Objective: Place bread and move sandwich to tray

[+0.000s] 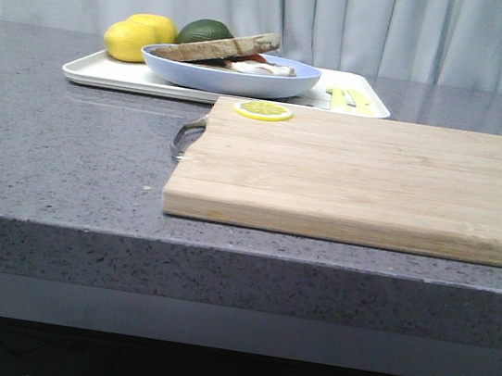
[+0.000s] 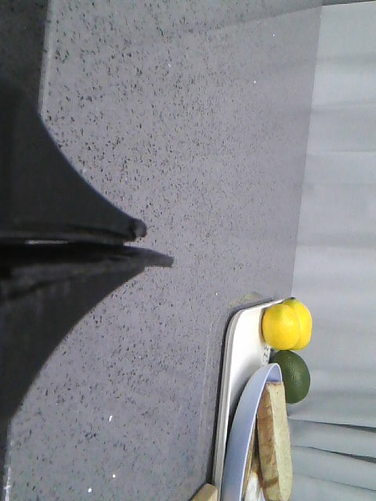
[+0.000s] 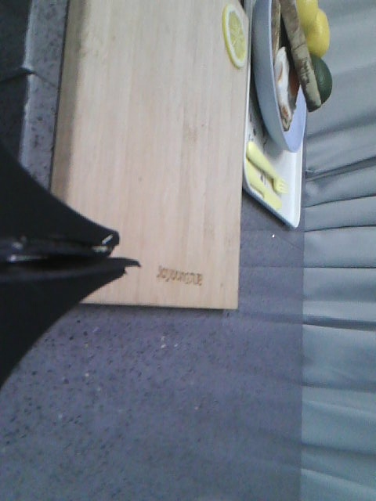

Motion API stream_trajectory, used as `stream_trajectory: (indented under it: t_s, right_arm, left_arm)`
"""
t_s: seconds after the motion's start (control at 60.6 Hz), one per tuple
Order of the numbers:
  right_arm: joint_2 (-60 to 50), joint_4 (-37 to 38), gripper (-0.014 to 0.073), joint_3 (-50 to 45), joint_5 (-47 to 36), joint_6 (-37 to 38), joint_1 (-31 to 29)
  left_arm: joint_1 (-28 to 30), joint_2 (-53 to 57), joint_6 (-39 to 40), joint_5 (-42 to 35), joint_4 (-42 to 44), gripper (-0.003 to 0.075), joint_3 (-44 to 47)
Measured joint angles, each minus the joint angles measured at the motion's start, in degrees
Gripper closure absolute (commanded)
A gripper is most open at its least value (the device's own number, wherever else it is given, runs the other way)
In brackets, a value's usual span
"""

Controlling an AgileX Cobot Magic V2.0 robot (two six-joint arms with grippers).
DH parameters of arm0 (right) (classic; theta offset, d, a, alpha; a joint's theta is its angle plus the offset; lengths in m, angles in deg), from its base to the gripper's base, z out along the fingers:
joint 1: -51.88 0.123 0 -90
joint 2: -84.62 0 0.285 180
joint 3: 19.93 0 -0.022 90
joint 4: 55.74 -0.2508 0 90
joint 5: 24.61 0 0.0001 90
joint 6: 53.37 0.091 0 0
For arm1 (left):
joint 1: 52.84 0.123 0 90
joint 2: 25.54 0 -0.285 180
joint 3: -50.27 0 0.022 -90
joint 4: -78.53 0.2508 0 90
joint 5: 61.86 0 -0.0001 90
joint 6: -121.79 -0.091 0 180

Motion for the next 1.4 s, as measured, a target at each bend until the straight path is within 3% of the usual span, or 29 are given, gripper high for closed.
stream_trajectory:
  t_s: [0.429,1.402]
  right_arm:
    - [-0.45,-0.6,0.0653,-1.73,4.19,-0.21,-0.69]
    - [-0.45,-0.6,0.0653,-1.73,4.6,-0.34,-0.69]
  left_arm:
    - [0.0,0.0,0.0,0.0,0.0,0.0739,0.0]
    - [0.0,0.0,0.0,0.0,0.0,0.0739,0.0]
